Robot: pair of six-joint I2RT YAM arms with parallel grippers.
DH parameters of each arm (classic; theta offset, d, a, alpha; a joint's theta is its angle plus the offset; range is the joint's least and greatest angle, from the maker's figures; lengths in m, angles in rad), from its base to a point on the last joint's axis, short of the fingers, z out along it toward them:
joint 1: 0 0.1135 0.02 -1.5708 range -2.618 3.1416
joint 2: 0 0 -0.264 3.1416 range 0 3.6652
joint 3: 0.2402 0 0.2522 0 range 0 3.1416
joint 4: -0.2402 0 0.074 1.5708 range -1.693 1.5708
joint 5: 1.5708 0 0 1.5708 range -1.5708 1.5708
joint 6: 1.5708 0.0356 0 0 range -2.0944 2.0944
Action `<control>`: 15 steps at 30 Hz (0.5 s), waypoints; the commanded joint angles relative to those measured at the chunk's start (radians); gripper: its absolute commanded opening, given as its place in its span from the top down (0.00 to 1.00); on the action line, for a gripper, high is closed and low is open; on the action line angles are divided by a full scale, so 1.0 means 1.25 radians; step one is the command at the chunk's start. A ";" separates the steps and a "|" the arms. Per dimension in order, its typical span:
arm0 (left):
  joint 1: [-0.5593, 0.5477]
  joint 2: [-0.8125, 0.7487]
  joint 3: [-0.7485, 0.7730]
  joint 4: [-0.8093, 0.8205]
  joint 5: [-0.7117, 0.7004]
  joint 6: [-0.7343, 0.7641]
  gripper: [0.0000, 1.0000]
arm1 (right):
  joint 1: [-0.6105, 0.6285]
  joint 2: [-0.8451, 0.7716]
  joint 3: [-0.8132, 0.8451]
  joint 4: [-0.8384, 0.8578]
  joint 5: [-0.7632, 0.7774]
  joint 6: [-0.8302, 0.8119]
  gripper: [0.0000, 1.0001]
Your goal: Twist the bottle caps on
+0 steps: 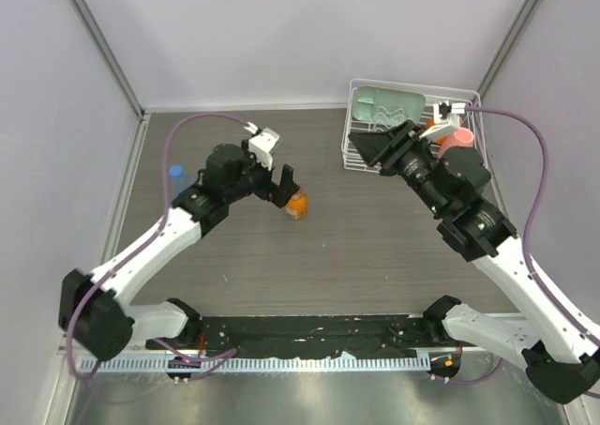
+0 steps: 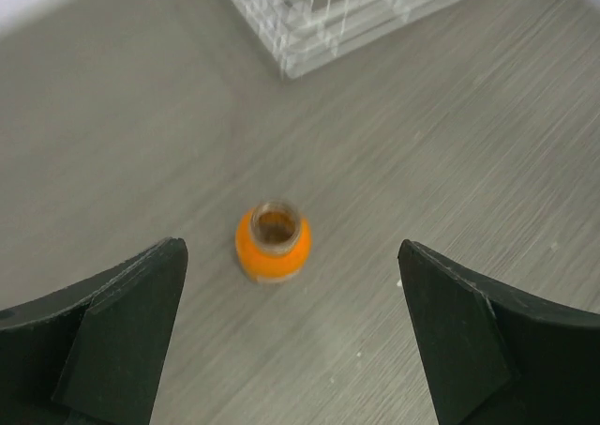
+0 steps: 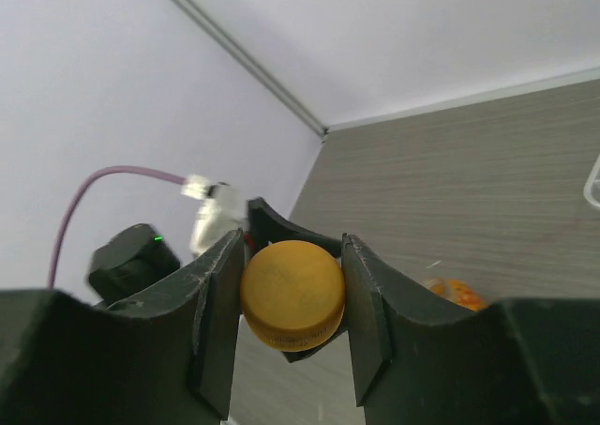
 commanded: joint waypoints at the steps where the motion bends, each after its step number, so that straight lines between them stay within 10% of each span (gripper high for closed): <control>1: 0.027 0.091 -0.020 0.041 0.088 -0.047 0.00 | 0.003 -0.068 0.020 -0.078 0.138 -0.145 0.80; 15: 0.026 0.245 -0.053 0.201 0.069 -0.053 0.00 | 0.003 -0.105 -0.011 -0.076 0.130 -0.209 0.79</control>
